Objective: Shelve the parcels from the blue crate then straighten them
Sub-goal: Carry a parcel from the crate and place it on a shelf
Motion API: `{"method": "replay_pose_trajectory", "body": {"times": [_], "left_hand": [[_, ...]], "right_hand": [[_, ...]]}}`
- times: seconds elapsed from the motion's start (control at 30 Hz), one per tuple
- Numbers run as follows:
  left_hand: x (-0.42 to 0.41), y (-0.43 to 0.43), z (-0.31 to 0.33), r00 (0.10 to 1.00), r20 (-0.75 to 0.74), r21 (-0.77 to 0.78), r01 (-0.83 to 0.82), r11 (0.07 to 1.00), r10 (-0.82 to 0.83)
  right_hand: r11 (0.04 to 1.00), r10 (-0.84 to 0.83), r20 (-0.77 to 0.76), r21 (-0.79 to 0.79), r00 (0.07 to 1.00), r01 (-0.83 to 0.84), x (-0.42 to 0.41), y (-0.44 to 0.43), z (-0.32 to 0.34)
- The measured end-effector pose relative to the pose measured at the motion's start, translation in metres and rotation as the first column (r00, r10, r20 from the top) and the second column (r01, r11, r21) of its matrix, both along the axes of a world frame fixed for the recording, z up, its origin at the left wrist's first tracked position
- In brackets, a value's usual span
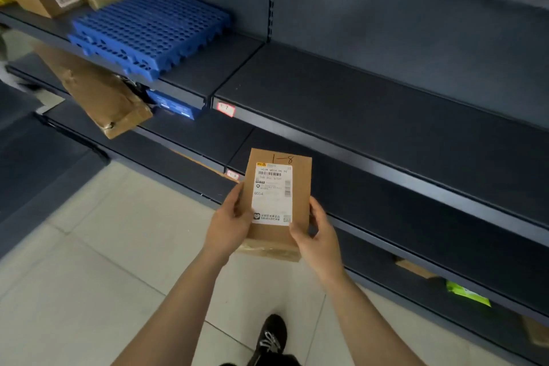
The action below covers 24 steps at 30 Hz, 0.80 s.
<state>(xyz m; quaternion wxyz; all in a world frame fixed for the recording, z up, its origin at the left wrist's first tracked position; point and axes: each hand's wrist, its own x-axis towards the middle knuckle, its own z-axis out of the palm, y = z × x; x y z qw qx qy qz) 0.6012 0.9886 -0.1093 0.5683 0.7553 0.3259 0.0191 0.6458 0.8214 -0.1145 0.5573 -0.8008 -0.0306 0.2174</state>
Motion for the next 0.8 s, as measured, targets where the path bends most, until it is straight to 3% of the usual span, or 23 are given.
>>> {"method": "replay_pose_trajectory", "body": {"times": [0.2,0.33,0.5,0.63,0.8], "left_hand": [[0.079,0.048,-0.072,0.971,0.005,-0.133,0.237,0.962,-0.238],[0.138,0.087,-0.119,0.903,0.005,-0.101,0.427,0.898,-0.429],[0.208,0.131,-0.188,0.838,-0.147,0.062,0.538,0.841,-0.525],[0.250,0.143,-0.220,0.860,-0.078,0.187,0.510,0.840,-0.505],[0.275,0.147,-0.224,0.862,-0.129,0.431,0.495,0.755,-0.491]], "right_hand": [[0.998,-0.054,-0.015,-0.024,0.998,0.054,0.073,0.054,-0.076],[0.996,-0.061,0.072,-0.068,0.996,0.066,0.131,0.090,-0.127],[0.991,-0.059,0.170,-0.110,0.984,0.079,0.195,0.124,-0.190],[0.982,-0.017,0.226,-0.179,0.974,0.058,0.230,0.137,-0.217],[0.900,0.223,0.372,-0.435,0.901,-0.044,0.255,0.136,-0.224]]}}
